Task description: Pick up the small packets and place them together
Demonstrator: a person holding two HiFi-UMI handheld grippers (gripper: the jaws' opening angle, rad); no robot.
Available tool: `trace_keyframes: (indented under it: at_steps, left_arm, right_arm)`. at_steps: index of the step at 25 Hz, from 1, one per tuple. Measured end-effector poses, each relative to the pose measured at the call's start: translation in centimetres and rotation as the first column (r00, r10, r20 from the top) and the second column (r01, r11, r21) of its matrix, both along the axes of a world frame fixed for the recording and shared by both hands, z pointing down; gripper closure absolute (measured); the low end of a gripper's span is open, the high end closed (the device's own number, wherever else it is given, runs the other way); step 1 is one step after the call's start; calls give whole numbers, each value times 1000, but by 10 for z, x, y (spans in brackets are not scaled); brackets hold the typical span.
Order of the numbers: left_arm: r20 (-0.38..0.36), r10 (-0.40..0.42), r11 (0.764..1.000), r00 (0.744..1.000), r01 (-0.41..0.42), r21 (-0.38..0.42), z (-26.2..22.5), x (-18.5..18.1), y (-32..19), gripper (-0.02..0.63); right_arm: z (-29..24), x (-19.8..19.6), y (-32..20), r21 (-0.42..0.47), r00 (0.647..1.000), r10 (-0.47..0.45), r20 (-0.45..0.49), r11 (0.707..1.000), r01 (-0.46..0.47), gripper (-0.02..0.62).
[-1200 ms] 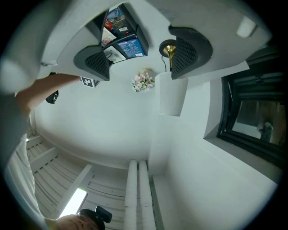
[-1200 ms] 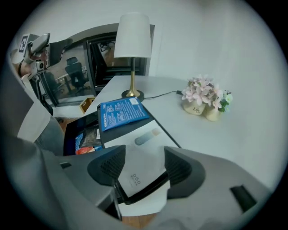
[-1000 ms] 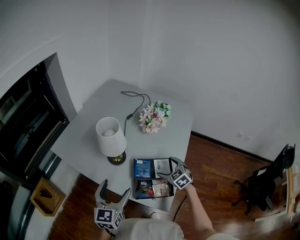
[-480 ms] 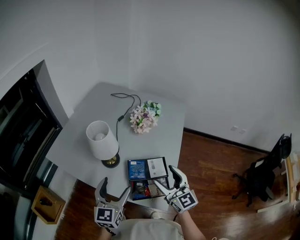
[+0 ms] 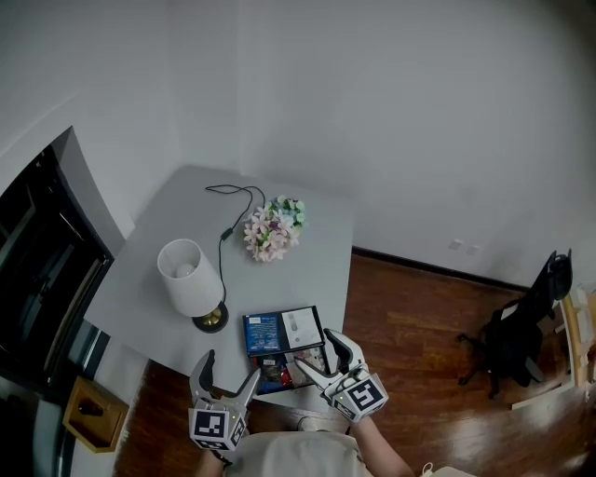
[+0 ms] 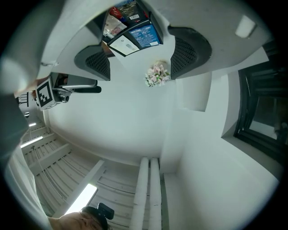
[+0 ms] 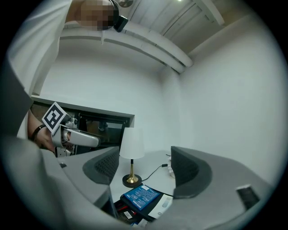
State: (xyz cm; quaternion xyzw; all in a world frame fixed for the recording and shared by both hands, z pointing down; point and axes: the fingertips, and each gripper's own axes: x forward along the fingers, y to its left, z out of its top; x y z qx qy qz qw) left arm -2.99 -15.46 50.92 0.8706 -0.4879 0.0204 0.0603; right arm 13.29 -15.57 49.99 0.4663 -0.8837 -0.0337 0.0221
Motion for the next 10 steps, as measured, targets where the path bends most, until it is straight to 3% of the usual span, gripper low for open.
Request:
trace_keyframes:
  at_steps: [10]
  left_arm:
    - [-6, -20, 1000, 1000, 20, -13, 6, 9, 11, 181]
  right_arm:
    - [6, 8, 12, -14, 1000, -24, -10, 1000, 24, 224]
